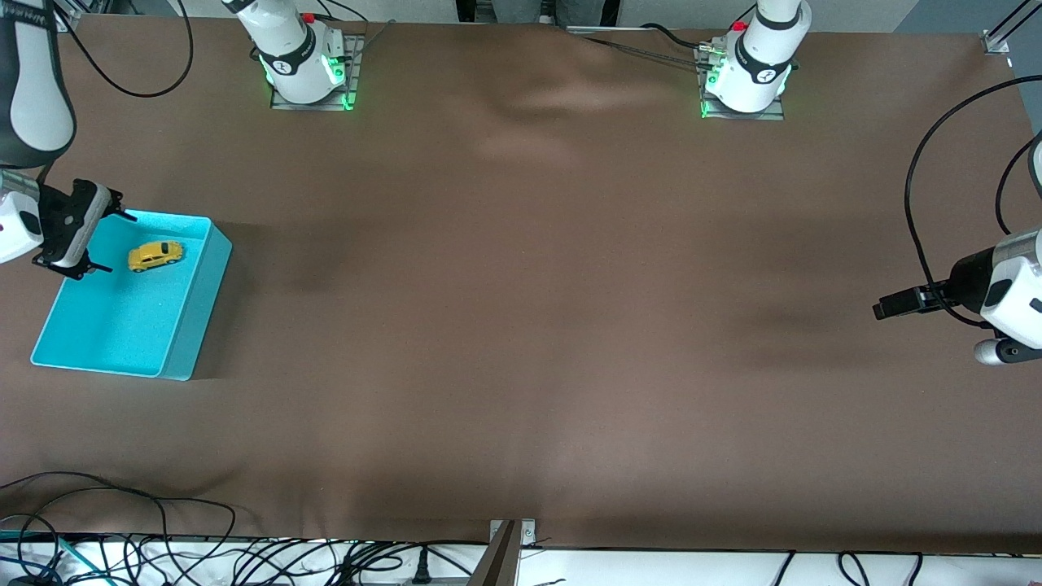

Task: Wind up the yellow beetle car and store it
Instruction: 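Open the right gripper and raise it from the bin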

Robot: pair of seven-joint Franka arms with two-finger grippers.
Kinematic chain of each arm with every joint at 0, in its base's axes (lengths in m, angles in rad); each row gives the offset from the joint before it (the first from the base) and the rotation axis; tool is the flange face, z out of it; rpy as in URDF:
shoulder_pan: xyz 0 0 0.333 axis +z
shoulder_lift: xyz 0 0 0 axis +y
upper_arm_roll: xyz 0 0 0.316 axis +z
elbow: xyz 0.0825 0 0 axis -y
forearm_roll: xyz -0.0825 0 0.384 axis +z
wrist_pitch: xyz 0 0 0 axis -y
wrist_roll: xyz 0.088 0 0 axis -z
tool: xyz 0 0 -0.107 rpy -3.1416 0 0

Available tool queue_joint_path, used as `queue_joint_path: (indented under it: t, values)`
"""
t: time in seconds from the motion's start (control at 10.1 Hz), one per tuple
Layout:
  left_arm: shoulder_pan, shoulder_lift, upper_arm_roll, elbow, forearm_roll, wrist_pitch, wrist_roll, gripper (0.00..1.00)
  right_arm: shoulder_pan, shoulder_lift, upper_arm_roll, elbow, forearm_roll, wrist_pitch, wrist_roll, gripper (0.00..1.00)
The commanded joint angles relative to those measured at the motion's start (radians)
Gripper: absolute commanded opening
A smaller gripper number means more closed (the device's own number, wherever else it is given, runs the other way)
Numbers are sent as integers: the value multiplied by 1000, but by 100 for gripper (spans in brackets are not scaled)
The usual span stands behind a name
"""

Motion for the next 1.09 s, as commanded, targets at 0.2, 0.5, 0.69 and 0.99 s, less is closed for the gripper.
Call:
queue_joint_path:
  t: [0.2, 0.5, 0.69, 0.99]
  values:
    - [6, -6, 3, 2, 9, -14, 110, 100, 207, -103, -39, 0, 11, -53, 649, 100]
    - [0, -56, -2, -48, 9, -9, 121, 99, 284, -132, -42, 40, 8, -70, 1000, 100]
    - [0, -91, -3, -84, 9, 0, 121, 99, 300, -156, -43, 78, 13, -120, 1112, 100]
    - [1, -142, -3, -118, 7, -2, 123, 99, 399, -146, -129, 197, 10, -212, 1199, 100]
